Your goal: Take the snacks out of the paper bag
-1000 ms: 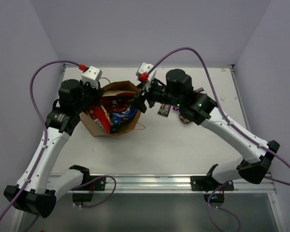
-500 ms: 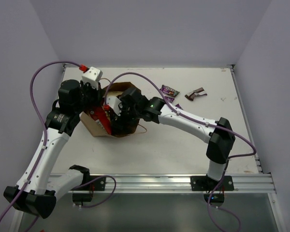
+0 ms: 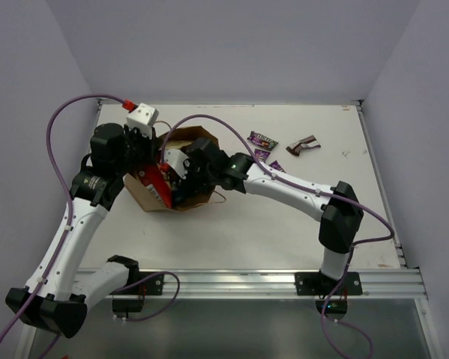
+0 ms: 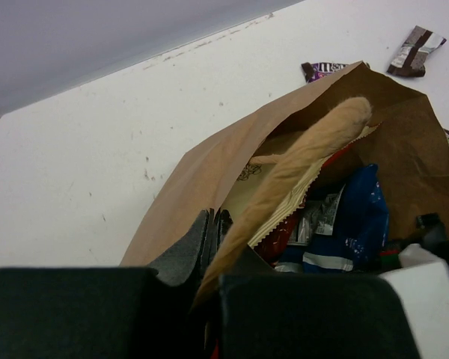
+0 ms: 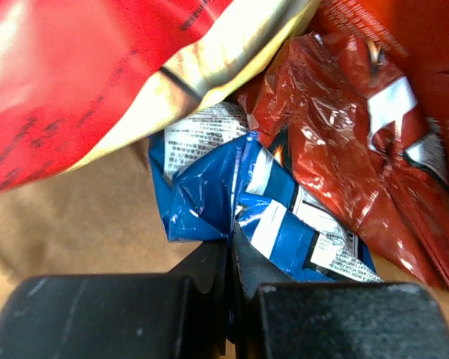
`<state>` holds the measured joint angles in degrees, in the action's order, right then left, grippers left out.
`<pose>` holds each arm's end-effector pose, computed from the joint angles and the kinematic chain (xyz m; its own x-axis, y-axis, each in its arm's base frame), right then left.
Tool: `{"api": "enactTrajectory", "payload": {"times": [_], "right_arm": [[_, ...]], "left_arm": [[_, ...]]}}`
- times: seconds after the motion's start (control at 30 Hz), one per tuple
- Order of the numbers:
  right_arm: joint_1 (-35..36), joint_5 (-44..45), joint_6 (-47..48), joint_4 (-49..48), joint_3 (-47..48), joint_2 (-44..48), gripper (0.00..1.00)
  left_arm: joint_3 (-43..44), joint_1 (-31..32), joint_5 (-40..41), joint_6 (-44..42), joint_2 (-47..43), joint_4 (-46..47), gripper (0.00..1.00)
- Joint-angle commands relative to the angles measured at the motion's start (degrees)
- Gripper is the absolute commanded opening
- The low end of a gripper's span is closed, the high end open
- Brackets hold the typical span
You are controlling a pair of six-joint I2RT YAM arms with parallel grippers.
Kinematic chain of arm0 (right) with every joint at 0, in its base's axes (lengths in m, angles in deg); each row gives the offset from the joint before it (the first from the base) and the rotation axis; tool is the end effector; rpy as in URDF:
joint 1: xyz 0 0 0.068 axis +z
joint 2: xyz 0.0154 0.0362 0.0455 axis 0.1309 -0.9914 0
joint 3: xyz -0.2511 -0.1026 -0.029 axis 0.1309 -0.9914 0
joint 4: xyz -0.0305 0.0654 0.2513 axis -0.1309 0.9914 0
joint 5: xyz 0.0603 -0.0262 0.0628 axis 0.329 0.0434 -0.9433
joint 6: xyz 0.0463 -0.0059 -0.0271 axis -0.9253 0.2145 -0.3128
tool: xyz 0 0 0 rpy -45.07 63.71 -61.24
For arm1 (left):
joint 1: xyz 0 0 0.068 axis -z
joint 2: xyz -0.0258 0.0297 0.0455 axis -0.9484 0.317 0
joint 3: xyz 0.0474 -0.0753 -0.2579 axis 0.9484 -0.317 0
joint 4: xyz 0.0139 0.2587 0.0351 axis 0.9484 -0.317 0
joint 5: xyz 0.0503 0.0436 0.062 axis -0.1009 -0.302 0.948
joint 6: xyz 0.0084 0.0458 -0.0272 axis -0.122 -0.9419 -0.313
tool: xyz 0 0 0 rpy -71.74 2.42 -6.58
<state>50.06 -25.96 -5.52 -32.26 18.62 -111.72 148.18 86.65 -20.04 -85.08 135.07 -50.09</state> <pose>0.2241 0.3603 0.3036 -0.0237 -0.6849 -0.7282 -0.9523 0.2371 -0.1920 0.2077 -0.0622 0.3923 -0.2967 0.1006 -0.9496 0.4147 0.9093 -0.0332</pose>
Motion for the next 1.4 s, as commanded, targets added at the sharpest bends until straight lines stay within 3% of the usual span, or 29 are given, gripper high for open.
{"api": "enactTrajectory", "payload": {"times": [0.0, 0.23, 0.4, 0.53, 0.6, 0.7, 0.73, 0.87, 1.0, 1.13, 1.2, 1.23, 1.37], "right_arm": [[0.16, -0.48, -0.58, -3.41, 1.19, 10.73, 0.0], [0.16, -2.24, -2.08, -7.89, 4.87, 21.81, 0.0], [0.08, 1.62, -3.48, -11.49, 6.02, 27.61, 0.0], [-0.45, 12.14, -4.01, -15.53, 3.84, 34.37, 0.0], [-1.76, 23.12, -4.27, -16.77, 1.99, 36.14, 0.0], [-9.66, 31.93, -8.48, -16.42, -3.01, 38.43, 0.0], [-15.42, 33.34, -12.41, -15.99, -6.86, 39.04, 0.0], [-30.4, 32.83, -24.56, -14.05, -17.69, 41.15, 0.0], [-43.48, 24.16, -33.87, -13.79, -26.22, 39.24, 0.0], [-51.5, 13.27, -39.42, -13.35, -29.22, 33.35, 0.0], [-54.66, 10.6, -41.27, -11.86, -28.35, 30.1, 0.1], [-55.12, 11.72, -41.54, -8.2, -25.73, 26.95, 0.34], [-54.51, 12.79, -39.09, -1.66, -18.95, 26.99, 0.72]], "left_arm": [[-0.06, 0.07, 2.64, -0.26, 0.86, -3.77, 0.0], [2.22, 0.07, 5.63, 0.62, 2.88, -4.3, 0.0], [2.75, 0.07, 7.03, 0.62, 2.89, -4.48, 0.0], [3.1, 0.07, 8.97, 0.53, 3.06, -5.0, 0.0], [3.19, 0.07, 9.23, 0.62, 3.06, -5.0, 0.0], [3.1, 0.07, 9.23, 0.62, 3.06, -4.74, 0.0], [3.19, 0.07, 9.23, 0.62, 3.15, -4.74, 0.0], [3.1, 0.07, 9.15, 0.53, 3.24, -4.65, 0.0], [3.1, 0.07, 8.88, 0.53, 3.24, -4.48, 0.0], [3.1, 0.07, 8.71, 0.53, 3.24, -4.48, 0.0], [3.19, 0.07, 8.36, 0.27, 3.06, -4.39, 0.0], [3.36, 0.07, 8.09, 0.18, 2.89, -4.39, 0.0], [4.42, 0.07, 6.6, -0.43, 2.62, -4.3, 0.0]]}}
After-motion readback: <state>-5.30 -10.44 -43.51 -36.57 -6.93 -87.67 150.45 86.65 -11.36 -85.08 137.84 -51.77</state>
